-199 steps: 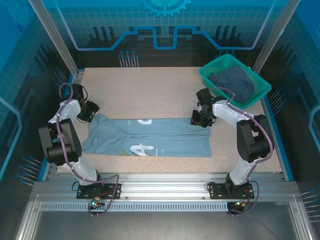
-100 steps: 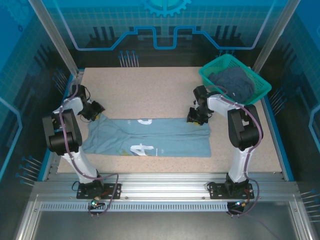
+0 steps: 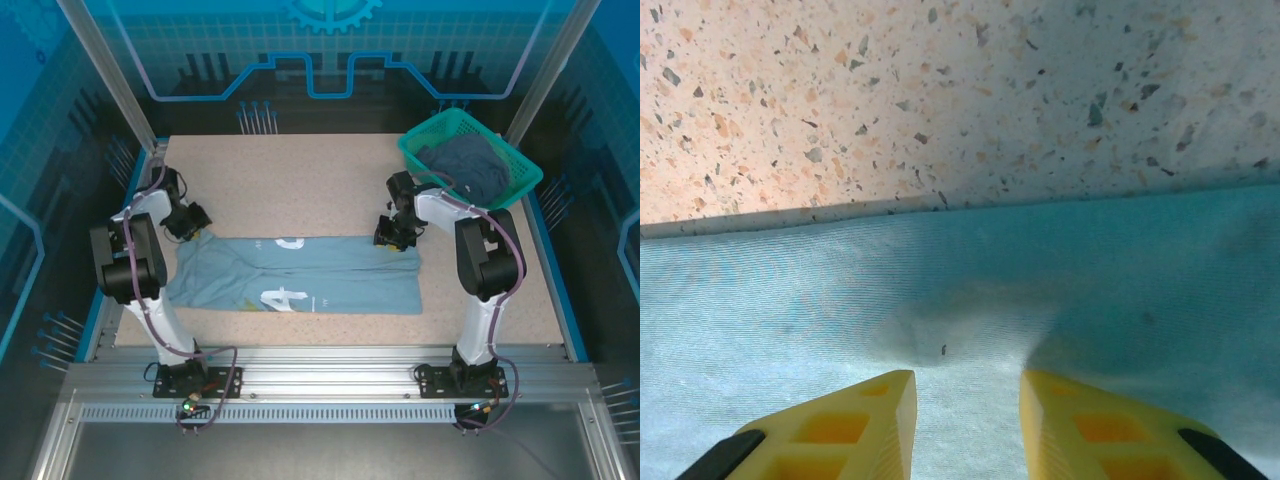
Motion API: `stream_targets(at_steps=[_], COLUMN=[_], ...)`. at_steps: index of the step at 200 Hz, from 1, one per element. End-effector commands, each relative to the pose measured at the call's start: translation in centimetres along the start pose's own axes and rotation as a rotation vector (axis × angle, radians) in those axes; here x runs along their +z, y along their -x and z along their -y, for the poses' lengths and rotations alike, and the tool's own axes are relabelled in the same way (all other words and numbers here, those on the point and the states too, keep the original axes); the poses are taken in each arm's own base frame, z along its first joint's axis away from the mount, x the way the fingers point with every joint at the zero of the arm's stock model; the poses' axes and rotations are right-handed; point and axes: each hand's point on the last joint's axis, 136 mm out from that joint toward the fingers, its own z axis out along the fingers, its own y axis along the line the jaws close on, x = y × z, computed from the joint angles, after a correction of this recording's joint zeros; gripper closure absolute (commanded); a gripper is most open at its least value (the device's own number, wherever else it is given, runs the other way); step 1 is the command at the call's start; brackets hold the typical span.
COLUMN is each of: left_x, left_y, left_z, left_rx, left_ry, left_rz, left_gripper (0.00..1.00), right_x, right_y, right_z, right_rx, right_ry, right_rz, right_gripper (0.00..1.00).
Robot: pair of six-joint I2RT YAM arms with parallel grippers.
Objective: Fold and stack the t-shirts
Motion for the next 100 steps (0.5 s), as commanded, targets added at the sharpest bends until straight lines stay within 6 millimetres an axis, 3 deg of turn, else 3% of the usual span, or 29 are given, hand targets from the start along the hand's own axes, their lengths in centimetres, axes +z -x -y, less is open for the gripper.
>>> stream_targets(at_steps=[1, 67, 100], left_x=[0.2, -1.3, -2.8], left_y=[-0.4, -0.6, -1.2], left_z=[0.1, -1.2, -2.0], left_rx=[0.032, 0.033, 0.005], left_ry=[0.011, 0.086, 0.119], left_rz=[-0.022, 0.007, 0.040], left_gripper=[0.74, 0.99, 1.00], right_x=[0.1, 0.1, 0.0], right_y=[-0.8, -0.9, -0.8], right_z=[0.1, 0.4, 0.4], right_rx=[0.001, 0.010, 0.010], right_ry=[0.000, -0.013, -0.014], right_rz=[-0.037, -0.036, -0.031], right_gripper=[0.67, 0.67, 0.68])
